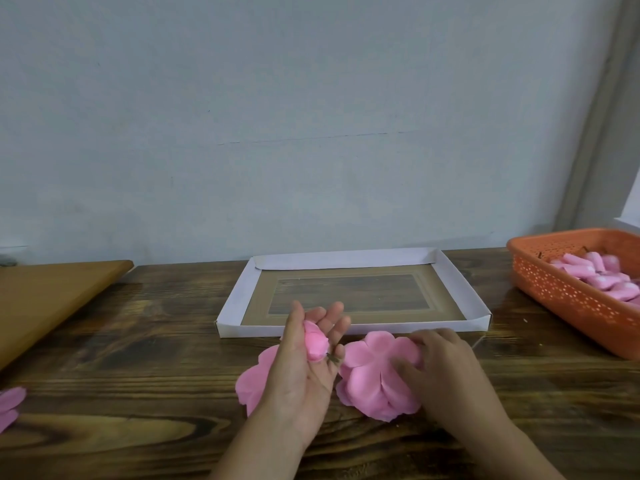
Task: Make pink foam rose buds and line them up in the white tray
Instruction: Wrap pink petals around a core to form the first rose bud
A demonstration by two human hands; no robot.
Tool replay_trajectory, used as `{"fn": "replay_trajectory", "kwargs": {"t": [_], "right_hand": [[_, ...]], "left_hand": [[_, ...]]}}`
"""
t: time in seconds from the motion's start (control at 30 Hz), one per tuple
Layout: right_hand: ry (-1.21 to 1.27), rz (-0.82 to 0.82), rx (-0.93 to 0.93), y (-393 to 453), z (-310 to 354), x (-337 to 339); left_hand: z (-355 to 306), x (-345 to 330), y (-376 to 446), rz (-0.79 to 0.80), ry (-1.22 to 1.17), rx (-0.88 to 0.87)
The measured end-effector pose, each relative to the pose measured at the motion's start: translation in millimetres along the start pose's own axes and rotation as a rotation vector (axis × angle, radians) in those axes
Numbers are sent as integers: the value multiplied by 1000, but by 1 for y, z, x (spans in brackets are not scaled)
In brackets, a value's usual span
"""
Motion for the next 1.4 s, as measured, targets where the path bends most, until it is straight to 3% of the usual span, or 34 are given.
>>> {"fn": "replay_trajectory", "kwargs": {"t": [0.4,0.5,0.83,1.03,1.17,1.4], "right_hand": [[108,-132,95,-6,8,13],[259,-144,52,-6,9,15],[860,56,-167,-7,9,13],[1143,319,-235,-18,20,0],[1238,454,-194,-26,35,-7],[1332,510,-200,-30,41,-12]], "left_hand": [[1,-1,-1,5,5,16],[2,-1,0,-1,4,19],[1,0,0,15,117,-62],[-2,-6,-8,21,274,-175],[2,-11,-16,57,374,-191],[5,-17,-16,129,406,-224]]}}
Point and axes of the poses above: each hand's wrist, its own y-axis towards the middle knuckle, its own x-axis out of the back of the hand, z = x × y, the point moved 5 cm from there along y, towards the middle knuckle, and after that the axes turned 1 degree about x, right-handed, at the moved point
